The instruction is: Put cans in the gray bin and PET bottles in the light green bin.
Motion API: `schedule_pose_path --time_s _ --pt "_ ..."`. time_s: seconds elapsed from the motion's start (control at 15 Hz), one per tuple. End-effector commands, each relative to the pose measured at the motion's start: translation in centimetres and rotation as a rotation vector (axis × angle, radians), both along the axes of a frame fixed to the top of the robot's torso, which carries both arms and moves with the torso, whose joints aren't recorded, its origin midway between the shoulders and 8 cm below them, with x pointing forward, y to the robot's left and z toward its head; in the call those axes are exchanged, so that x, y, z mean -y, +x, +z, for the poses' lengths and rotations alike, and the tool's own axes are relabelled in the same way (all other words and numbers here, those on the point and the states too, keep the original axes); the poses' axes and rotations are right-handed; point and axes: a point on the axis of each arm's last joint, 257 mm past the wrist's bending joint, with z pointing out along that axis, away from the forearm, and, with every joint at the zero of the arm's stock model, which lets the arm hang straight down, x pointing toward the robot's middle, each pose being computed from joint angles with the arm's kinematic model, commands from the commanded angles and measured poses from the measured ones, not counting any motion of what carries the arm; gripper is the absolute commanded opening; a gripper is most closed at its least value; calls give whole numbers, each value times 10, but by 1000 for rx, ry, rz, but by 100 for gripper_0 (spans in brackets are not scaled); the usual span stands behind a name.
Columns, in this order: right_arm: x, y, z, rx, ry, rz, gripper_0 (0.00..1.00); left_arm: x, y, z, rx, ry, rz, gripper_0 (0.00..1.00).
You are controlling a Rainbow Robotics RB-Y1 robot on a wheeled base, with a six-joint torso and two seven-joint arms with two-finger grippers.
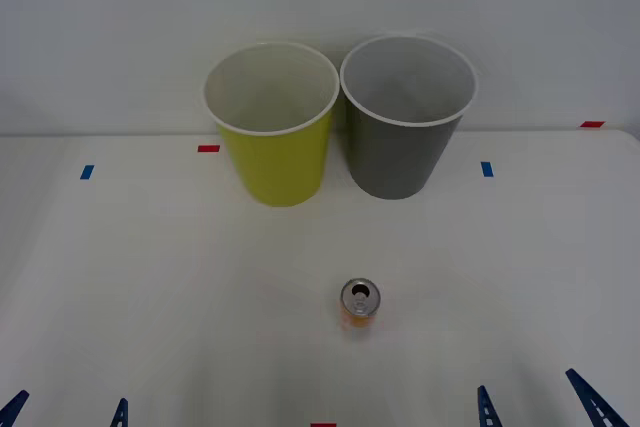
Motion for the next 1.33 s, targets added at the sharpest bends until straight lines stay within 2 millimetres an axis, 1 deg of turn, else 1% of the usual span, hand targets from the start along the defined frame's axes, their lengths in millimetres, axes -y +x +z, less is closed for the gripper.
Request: schedule_pose_path --time_s 0.07,0.27,0.4,0.53,0.67,0.8,1.13,1.33 --pt "-17 0 -3 26 -5 68 100 0 0 0 0 0 0 100" --pt "-37 2 -7 40 -15 133 100 0 0 0 0 0 0 100" --pt "-48 10 -13 62 -13 161 100 0 0 0 0 0 0 100" --pt "-59 23 -19 78 12 184 100 0 0 0 0 0 0 100" --pt "-67 34 -23 93 6 198 100 0 0 0 0 0 0 100" --pt "-80 48 -32 111 -8 220 100 0 0 0 0 0 0 100" --pt "-121 74 -42 146 -5 282 100 0 0 0 0 0 0 100" --pt "-139 91 -39 161 -11 315 100 0 0 0 0 0 0 100"
